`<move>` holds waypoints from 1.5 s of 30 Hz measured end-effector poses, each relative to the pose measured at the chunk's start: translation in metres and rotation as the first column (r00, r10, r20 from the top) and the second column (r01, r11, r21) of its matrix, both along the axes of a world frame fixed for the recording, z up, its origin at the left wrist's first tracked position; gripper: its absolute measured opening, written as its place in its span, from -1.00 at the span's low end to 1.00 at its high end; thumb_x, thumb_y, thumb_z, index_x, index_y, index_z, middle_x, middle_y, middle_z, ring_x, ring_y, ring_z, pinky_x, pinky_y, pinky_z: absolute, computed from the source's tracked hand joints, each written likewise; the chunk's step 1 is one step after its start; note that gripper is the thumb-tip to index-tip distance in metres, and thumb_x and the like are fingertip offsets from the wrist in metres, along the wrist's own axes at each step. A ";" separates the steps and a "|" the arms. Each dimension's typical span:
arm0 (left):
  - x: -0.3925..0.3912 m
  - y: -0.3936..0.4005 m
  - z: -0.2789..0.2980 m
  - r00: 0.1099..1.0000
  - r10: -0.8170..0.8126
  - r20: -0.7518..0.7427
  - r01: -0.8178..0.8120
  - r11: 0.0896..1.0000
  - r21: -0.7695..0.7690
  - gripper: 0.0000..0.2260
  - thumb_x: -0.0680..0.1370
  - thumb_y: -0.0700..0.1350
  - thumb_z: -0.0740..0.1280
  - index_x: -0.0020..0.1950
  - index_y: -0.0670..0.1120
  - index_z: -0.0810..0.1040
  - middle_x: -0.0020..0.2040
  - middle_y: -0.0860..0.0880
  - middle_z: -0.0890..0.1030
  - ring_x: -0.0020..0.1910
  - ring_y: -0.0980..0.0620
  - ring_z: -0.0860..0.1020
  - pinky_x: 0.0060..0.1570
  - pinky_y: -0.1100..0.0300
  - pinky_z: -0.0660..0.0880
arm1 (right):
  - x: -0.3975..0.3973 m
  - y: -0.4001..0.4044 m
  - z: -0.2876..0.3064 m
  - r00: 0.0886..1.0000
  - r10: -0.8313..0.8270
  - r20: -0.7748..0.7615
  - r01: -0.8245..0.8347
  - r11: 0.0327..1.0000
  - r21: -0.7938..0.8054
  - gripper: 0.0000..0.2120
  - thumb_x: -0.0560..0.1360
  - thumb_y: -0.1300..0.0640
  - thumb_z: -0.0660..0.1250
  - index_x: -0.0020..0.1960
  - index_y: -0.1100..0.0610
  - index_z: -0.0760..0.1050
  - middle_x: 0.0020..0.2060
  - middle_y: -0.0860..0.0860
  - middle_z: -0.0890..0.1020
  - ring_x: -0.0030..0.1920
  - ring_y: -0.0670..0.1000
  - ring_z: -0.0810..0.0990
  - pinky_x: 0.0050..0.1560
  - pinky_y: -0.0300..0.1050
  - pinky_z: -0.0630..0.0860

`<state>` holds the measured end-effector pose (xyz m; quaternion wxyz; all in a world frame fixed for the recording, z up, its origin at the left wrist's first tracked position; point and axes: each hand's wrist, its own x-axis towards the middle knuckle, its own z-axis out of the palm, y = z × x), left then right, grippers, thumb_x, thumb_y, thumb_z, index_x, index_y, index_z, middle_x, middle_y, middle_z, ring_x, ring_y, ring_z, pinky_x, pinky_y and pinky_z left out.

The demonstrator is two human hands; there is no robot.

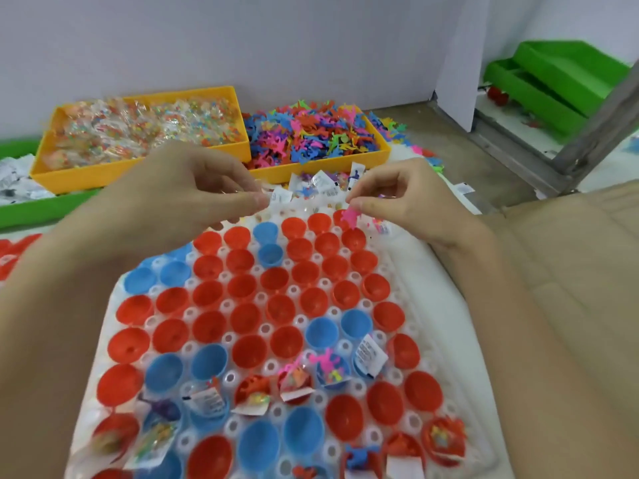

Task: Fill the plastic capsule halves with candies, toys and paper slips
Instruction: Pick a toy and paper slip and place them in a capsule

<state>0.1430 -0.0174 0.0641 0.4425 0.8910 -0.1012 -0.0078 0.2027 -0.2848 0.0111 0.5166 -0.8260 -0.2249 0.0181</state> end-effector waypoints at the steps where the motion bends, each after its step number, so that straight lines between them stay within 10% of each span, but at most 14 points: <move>1: -0.001 -0.002 0.000 1.000 -0.004 0.006 0.004 1.000 0.005 -0.77 0.27 0.22 0.44 -0.19 0.14 0.70 -0.34 0.03 0.67 -0.38 0.14 0.59 -0.28 0.23 0.52 | 0.000 0.000 0.000 1.000 0.002 0.003 -0.002 1.000 0.006 -0.88 0.45 0.34 0.49 -0.13 0.13 0.67 -0.24 0.00 0.70 -0.19 -0.09 0.66 -0.03 -0.22 0.60; 11: -0.009 -0.028 0.001 0.988 -0.145 -0.060 0.144 0.989 -0.028 -0.86 0.34 -0.06 0.51 -0.16 -0.07 0.68 -0.31 -0.06 0.70 -0.31 0.05 0.69 -0.23 0.29 0.60 | 0.003 -0.005 -0.003 1.000 0.028 -0.005 -0.027 0.996 0.087 -0.80 0.42 0.28 0.53 -0.17 -0.02 0.70 -0.24 -0.04 0.73 -0.20 -0.06 0.70 -0.12 -0.26 0.59; 15: -0.008 -0.026 -0.001 0.984 -0.151 -0.094 0.156 0.987 0.045 -0.96 0.46 -0.17 0.49 -0.14 -0.04 0.67 -0.28 0.00 0.72 -0.25 0.05 0.70 -0.05 0.04 0.64 | 0.004 -0.003 -0.004 1.000 0.011 0.016 -0.013 0.994 0.111 -0.80 0.44 0.28 0.51 -0.18 -0.03 0.68 -0.26 -0.09 0.72 -0.21 -0.09 0.69 -0.13 -0.28 0.58; 21: -0.007 -0.026 -0.003 0.984 -0.131 -0.121 0.142 0.986 0.085 -0.95 0.50 -0.18 0.46 -0.11 -0.03 0.66 -0.26 0.02 0.72 -0.24 0.10 0.70 -0.02 0.06 0.63 | 0.008 0.004 -0.009 0.969 -0.202 0.140 0.196 0.979 0.054 -0.72 0.48 0.28 0.47 -0.22 -0.10 0.63 -0.31 -0.22 0.68 -0.24 -0.16 0.65 -0.14 -0.27 0.56; 45: 0.014 -0.045 -0.015 1.000 -0.001 -0.007 0.003 0.977 0.214 -0.94 0.50 -0.11 0.47 -0.16 0.00 0.63 -0.30 0.06 0.67 -0.29 0.12 0.63 -0.19 0.15 0.54 | 0.008 0.007 -0.016 0.977 -0.182 0.109 0.198 0.968 -0.155 -0.94 0.44 0.22 0.53 -0.11 0.10 0.73 -0.23 -0.05 0.71 -0.21 -0.10 0.63 -0.17 -0.35 0.52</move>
